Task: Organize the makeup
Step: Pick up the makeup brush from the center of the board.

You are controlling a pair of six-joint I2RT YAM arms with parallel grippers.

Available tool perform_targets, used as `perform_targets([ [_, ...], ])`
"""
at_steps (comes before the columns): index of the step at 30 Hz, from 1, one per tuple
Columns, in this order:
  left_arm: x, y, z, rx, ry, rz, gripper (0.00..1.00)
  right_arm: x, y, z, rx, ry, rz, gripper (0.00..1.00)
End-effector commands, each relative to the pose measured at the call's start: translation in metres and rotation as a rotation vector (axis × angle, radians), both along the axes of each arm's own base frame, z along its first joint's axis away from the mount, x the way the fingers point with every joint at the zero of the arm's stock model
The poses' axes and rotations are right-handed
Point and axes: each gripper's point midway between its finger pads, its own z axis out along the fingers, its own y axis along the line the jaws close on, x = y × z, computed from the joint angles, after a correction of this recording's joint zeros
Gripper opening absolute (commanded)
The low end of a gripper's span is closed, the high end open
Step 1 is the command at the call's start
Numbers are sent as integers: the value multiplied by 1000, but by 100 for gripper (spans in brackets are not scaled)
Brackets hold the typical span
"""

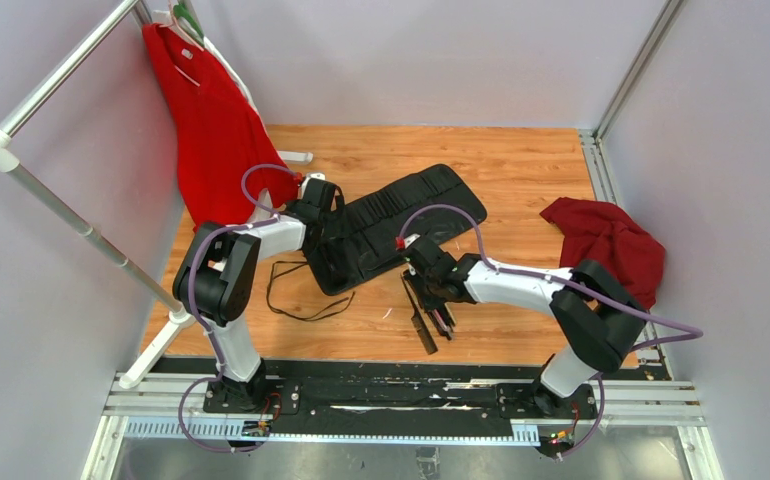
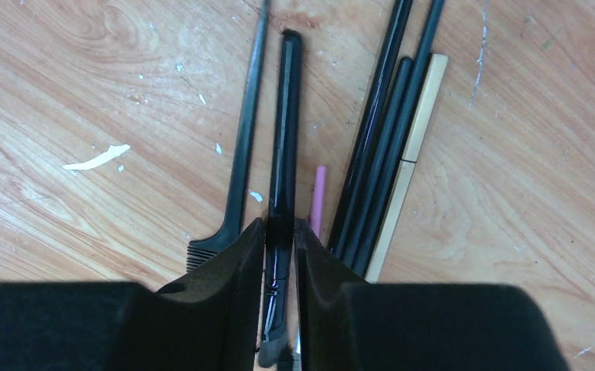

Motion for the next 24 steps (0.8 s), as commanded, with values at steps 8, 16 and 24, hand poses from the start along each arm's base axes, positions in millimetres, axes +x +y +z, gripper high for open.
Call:
perform_targets([
  [8,-16,5,-17,3,71,2,98,-16,-19,-25,-61,83,-32,20],
  [16,-17,5,-17,4,73,2,98,-6,-17,-8,-53,23,-29,3],
  [24,-17,5,-17,4,74,2,98,21,-1,57,-1,-103,-4,1],
])
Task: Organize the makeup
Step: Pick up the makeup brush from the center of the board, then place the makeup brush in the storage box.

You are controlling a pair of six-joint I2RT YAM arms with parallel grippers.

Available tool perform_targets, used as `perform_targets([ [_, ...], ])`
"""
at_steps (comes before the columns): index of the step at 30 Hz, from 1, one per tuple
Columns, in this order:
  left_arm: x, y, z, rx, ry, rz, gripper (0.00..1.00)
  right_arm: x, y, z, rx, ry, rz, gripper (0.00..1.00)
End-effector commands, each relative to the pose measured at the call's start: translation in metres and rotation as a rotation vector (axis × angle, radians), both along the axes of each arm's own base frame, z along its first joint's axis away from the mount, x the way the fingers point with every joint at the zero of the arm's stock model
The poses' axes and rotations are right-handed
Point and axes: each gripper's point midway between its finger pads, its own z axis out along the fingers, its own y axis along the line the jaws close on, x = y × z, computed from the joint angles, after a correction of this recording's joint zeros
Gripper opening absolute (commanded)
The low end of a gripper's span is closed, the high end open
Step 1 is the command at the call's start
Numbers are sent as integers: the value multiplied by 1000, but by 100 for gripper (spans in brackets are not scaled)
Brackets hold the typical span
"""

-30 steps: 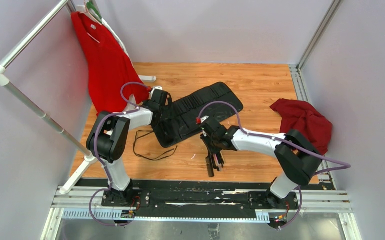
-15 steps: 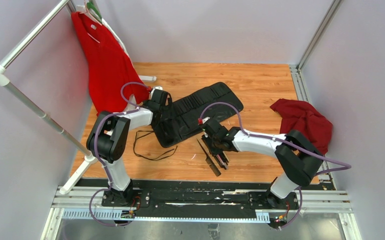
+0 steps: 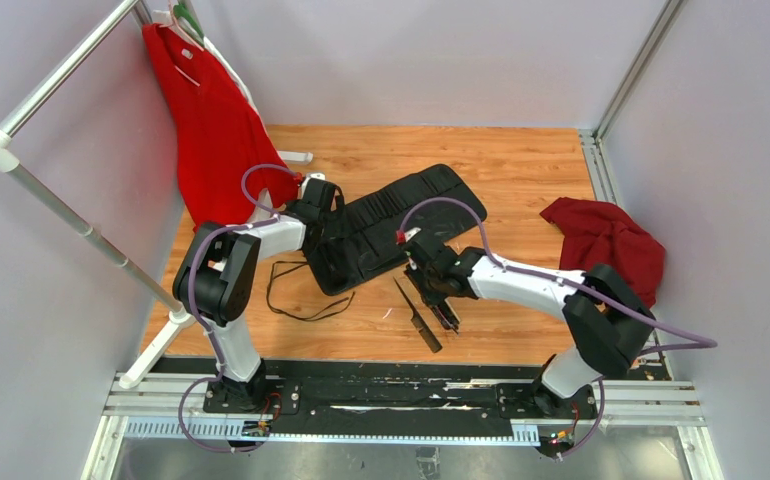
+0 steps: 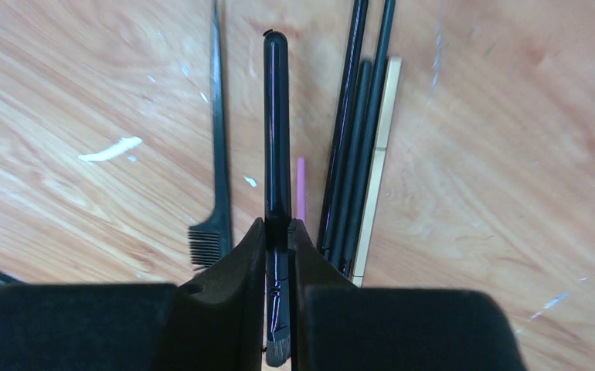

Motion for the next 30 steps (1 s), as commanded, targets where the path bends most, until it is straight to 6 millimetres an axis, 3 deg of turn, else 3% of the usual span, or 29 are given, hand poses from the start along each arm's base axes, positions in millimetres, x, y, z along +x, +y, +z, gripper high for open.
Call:
perform_targets([
  [1,-17,5,-17,4,74,2,98,28,11,54,36,-119,6,1],
  [7,-17,5,-17,3,75,-1,98,62,41,82,72,-148,23,1],
  [13,-17,5,-17,2,74,-1,98,96,73,86,97,-99,27,1],
  [20,-17,5,-17,1,74,0,98,120,92,74,101,-19,22,1],
  [22,-18,5,-17,0,74,-1,98,121,94,61,94,23,21,1],
  [30,-18,5,-17,-1,74,0,98,127,93,46,111,117,9,1],
])
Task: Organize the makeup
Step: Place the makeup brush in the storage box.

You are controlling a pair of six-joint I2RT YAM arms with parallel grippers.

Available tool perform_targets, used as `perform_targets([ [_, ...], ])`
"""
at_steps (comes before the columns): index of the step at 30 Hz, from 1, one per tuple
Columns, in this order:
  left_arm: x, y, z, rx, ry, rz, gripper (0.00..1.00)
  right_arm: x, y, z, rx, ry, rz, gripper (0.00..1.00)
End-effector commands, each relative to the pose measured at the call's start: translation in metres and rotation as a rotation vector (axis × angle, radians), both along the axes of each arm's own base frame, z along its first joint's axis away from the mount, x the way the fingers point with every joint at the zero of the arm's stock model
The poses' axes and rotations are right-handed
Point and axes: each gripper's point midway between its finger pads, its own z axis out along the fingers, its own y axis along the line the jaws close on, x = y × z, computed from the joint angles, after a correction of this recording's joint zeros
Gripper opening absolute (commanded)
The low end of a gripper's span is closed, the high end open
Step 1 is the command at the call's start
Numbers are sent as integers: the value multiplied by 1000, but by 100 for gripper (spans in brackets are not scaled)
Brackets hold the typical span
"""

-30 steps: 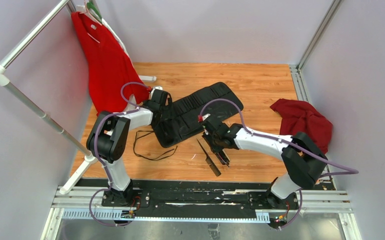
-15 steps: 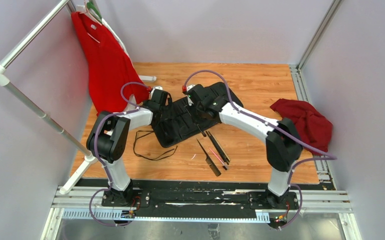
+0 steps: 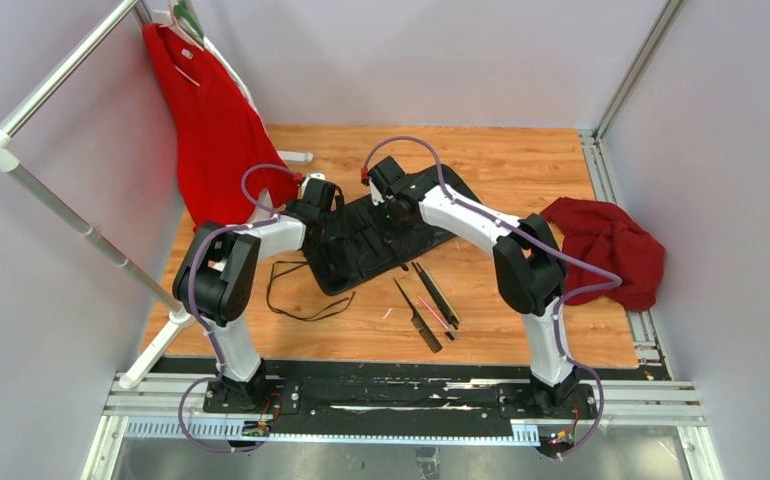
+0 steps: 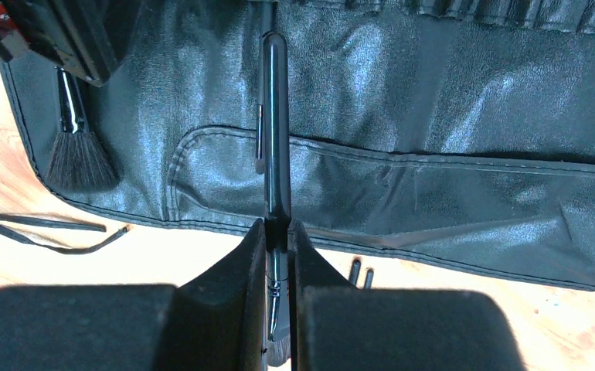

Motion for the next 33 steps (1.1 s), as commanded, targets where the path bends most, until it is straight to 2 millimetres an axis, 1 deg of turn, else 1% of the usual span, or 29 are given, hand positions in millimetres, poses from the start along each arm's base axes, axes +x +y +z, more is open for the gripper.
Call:
perform_targets([
  [1,-18,5,-17,0,74,0,98,0,-4,-2,8,74,-4,1],
  [9,-18,5,-17,0,73,-1,98,4,-3,-11,-9,131,5,1],
  [18,-18,5,-17,0,74,0,98,8,-1,-27,-28,183,3,1],
  [33,-17,4,-17,0,73,-1,98,12,-11,-42,-42,230,-24,1],
])
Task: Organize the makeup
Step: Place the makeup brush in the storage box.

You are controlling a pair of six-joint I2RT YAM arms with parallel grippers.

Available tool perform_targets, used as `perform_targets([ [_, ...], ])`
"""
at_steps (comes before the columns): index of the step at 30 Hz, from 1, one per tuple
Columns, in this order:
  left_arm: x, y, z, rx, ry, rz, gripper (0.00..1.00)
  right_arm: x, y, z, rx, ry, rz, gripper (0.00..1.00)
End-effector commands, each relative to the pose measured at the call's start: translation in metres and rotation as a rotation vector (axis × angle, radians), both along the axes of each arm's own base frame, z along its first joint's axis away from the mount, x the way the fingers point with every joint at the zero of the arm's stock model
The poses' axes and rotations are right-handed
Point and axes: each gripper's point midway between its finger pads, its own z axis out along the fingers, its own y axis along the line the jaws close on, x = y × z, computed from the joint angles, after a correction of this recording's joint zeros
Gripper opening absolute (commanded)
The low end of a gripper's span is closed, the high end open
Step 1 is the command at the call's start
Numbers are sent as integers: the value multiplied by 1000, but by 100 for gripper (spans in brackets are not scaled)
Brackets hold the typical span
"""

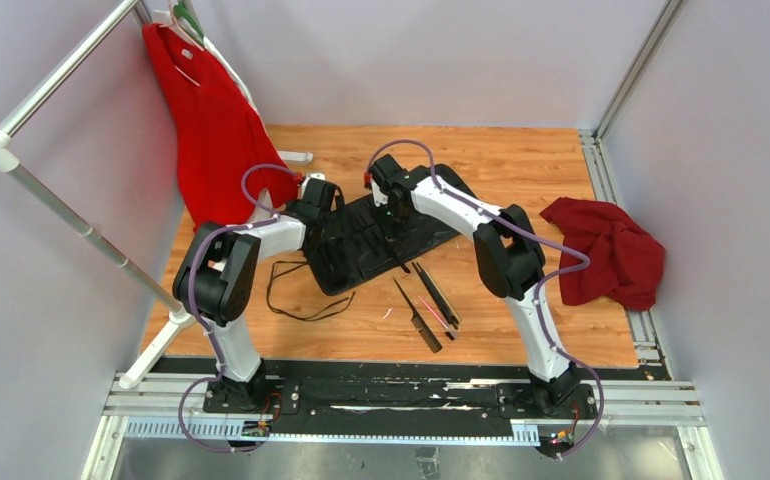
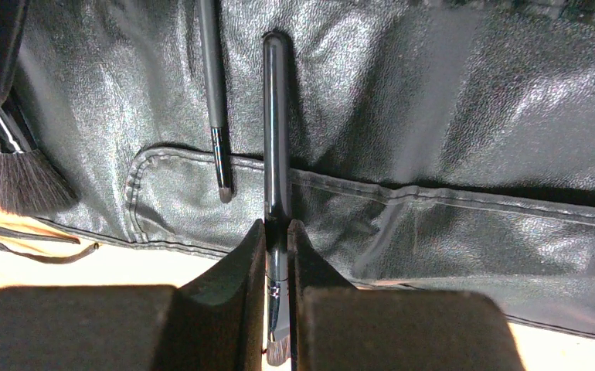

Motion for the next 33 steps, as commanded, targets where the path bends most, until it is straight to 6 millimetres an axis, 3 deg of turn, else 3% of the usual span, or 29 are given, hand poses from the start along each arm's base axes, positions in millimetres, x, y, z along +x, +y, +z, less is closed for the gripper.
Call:
perform_targets([
  [1,-17,4,-17,0,73,-1,98,4,-4,-3,-4,30,-8,1],
  [21,-18,5,-17,0,73,2,98,19,7,-10,13,29,-10,1],
  [33,-18,5,-17,1,73,0,98,38,19,-15,45,5,-15,1],
])
